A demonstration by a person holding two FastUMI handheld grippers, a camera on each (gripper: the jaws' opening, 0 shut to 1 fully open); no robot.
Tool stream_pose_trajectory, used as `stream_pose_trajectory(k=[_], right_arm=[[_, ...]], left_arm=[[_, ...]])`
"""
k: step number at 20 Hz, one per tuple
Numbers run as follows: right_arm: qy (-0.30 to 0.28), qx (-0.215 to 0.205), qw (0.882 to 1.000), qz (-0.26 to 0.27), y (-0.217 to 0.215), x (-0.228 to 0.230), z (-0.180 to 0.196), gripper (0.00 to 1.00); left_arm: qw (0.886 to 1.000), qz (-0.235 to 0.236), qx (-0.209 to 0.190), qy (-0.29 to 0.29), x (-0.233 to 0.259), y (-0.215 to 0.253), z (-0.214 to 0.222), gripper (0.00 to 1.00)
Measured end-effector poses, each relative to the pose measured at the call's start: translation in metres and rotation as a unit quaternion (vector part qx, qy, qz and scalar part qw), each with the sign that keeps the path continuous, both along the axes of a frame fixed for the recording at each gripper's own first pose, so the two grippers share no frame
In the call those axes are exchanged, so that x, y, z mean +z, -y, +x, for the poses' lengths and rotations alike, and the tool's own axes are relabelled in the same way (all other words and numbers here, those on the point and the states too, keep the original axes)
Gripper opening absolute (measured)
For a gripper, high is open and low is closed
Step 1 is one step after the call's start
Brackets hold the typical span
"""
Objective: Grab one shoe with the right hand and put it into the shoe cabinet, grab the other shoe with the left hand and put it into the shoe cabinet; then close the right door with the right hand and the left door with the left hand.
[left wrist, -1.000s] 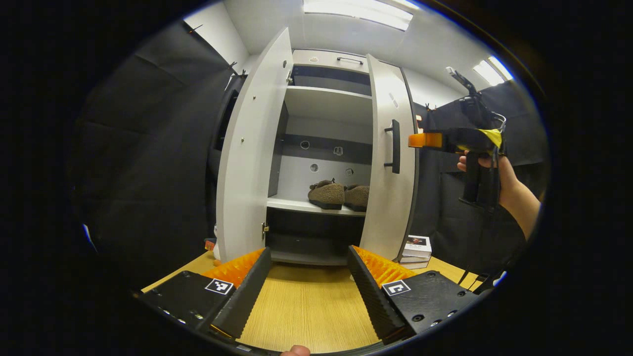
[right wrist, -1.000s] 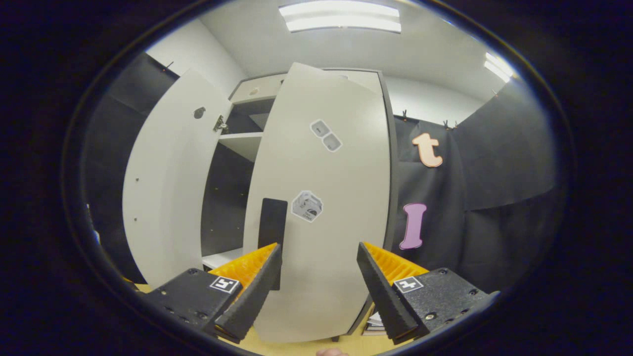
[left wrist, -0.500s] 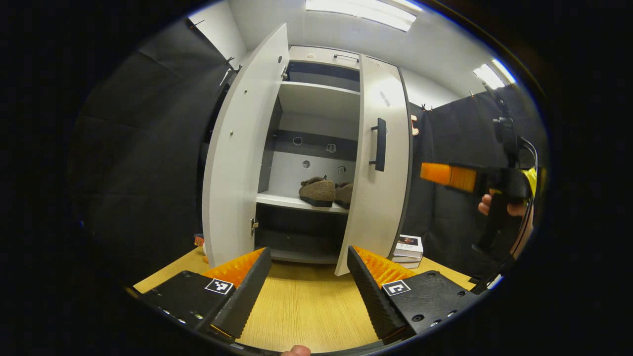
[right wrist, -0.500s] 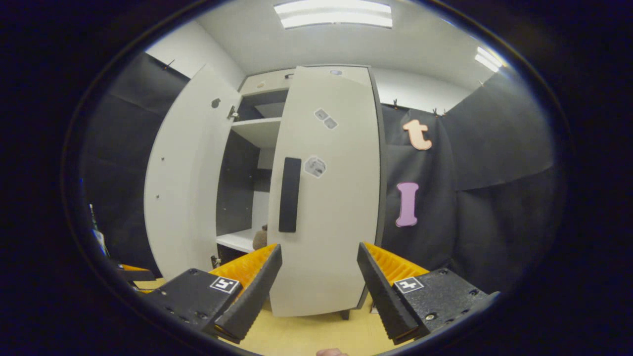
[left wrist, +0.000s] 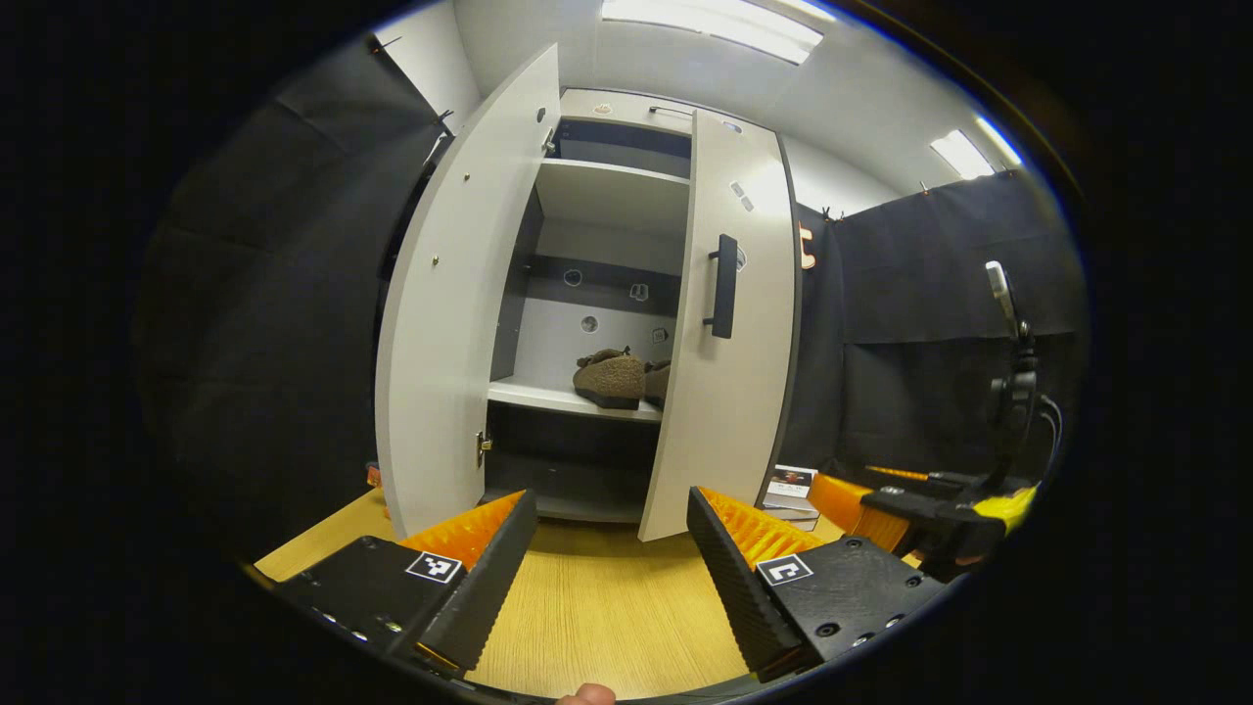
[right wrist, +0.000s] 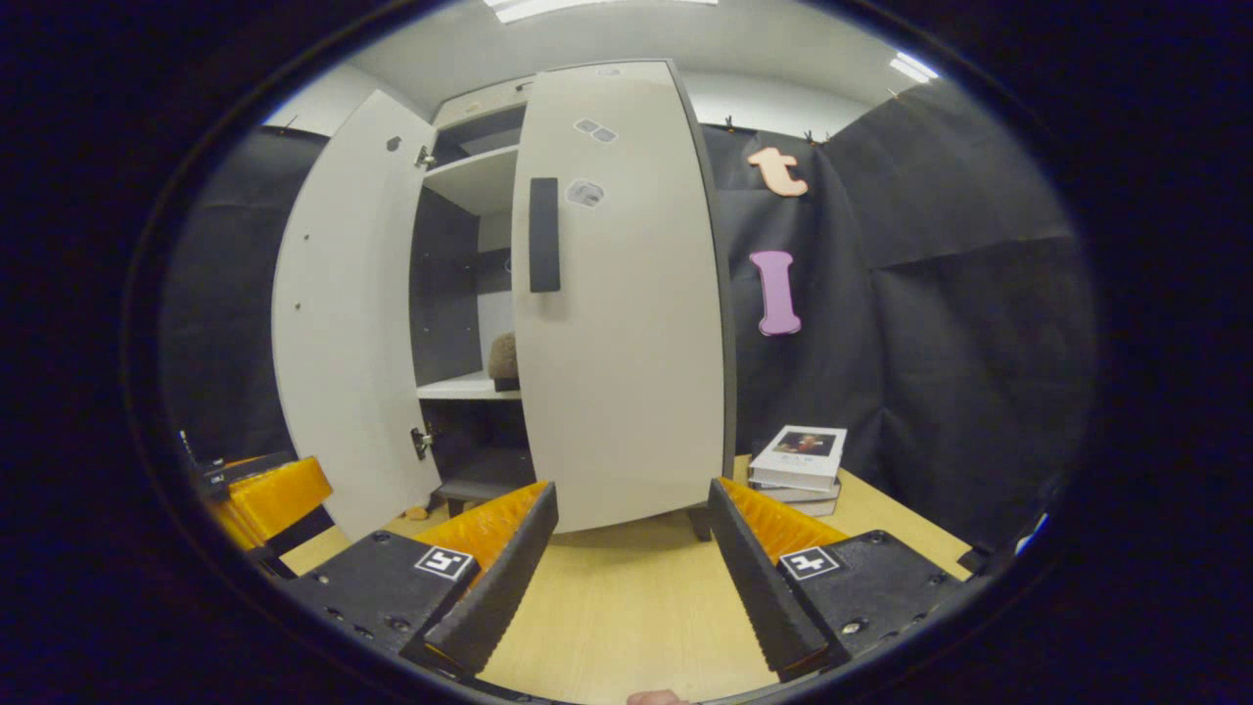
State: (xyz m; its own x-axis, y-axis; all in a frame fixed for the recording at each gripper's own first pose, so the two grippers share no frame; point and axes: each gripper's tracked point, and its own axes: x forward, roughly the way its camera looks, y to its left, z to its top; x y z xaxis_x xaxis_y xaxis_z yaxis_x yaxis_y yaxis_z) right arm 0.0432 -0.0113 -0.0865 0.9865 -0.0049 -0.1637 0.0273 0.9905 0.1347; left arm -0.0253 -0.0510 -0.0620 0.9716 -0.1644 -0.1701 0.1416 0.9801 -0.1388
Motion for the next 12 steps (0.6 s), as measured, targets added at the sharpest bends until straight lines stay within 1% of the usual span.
stream_pose_trajectory(k=[3,7,10,11,12], right_arm=[[0.004,-0.033,0.999,-0.010,0.020,-0.009,-0.008,0.99],[0.005,-0.046,0.999,-0.015,0.030,-0.012,-0.015,0.99],[0.025,-0.055,0.998,-0.025,0.033,-0.004,-0.020,0.99],[0.022,-0.053,0.998,-0.029,0.031,-0.006,-0.021,0.98],[0.020,-0.049,0.998,-0.028,0.029,-0.007,-0.023,0.98]], left_arm=[[1.000,0.000,0.009,0.014,0.012,-0.007,-0.001,0.93],[0.999,-0.020,0.019,0.029,0.037,-0.023,0.004,0.93],[0.996,-0.021,0.052,0.070,0.072,-0.059,0.008,0.93],[0.995,-0.023,0.064,0.077,0.081,-0.073,0.011,0.93],[0.994,-0.030,0.072,0.071,0.084,-0.085,0.015,0.93]])
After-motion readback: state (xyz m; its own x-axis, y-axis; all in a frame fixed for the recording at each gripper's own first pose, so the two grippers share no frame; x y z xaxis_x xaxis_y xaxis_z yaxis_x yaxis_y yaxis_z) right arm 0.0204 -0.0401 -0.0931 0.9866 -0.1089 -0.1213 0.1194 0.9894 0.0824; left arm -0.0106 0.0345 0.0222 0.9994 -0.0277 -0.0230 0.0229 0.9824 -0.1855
